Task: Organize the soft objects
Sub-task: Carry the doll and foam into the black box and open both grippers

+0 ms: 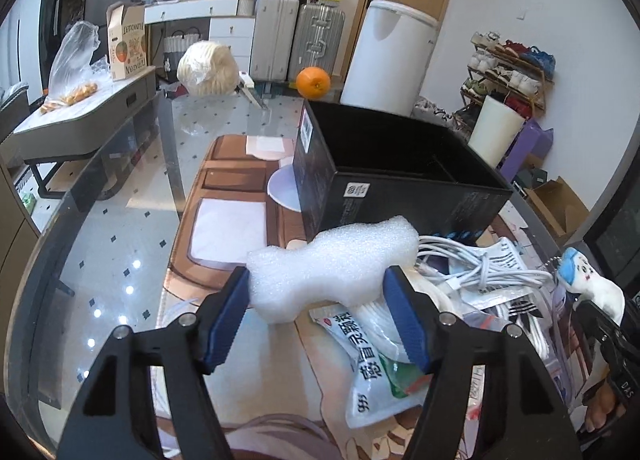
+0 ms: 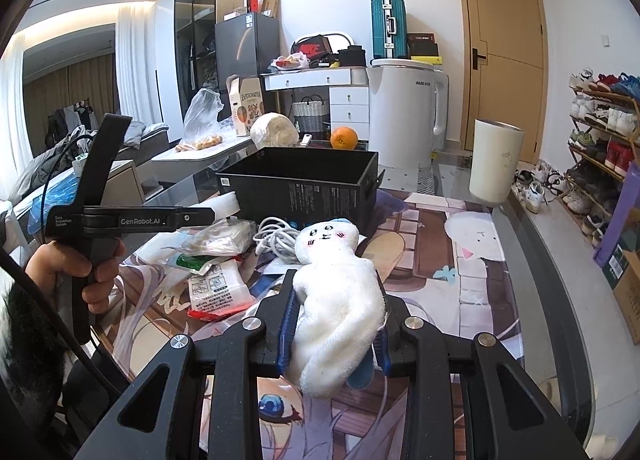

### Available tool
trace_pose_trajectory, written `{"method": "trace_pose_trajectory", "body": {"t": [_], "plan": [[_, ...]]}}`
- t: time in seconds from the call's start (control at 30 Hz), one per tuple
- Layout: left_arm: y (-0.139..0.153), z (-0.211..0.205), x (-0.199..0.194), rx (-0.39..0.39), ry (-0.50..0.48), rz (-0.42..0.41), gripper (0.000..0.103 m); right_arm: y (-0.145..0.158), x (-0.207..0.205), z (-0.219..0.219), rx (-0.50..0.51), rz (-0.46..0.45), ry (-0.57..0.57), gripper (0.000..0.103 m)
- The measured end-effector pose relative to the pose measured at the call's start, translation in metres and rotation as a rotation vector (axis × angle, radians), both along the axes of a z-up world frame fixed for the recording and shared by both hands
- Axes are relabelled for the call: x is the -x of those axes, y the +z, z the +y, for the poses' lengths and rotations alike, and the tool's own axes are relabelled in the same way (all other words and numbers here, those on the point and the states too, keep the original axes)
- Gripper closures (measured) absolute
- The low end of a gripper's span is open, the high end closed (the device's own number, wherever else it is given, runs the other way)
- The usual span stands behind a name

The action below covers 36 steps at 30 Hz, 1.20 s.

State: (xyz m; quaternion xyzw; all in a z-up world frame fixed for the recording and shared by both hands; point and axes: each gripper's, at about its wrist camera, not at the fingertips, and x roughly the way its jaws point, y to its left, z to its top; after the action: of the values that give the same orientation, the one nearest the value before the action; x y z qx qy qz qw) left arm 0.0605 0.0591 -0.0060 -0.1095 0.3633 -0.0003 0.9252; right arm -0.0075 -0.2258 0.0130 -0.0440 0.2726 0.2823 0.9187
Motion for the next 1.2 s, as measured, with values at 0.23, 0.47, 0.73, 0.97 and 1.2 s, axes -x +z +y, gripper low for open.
{"method": "trace_pose_trajectory", "body": {"t": [0.23,0.47,0.73,0.97,1.2], "plan": [[0.017,-0.002,0.012,0.004,-0.002,-0.060,0.035,0.011,-0.011,0.008,-0.010,0.003,0.023,0.071],[0.035,-0.007,0.013,-0.009,-0.017,-0.100,0.035,0.028,-0.029,0.017,-0.015,-0.018,0.050,0.071],[0.052,-0.015,0.006,-0.038,-0.033,-0.143,0.035,0.048,-0.057,0.026,-0.034,-0.031,0.085,0.071],[0.064,-0.019,-0.003,-0.056,-0.040,-0.169,0.035,0.058,-0.088,0.040,-0.040,-0.023,0.110,0.071],[0.071,-0.025,-0.025,-0.085,-0.053,-0.176,0.035,0.059,-0.120,0.063,0.011,0.002,0.157,0.071]]}}
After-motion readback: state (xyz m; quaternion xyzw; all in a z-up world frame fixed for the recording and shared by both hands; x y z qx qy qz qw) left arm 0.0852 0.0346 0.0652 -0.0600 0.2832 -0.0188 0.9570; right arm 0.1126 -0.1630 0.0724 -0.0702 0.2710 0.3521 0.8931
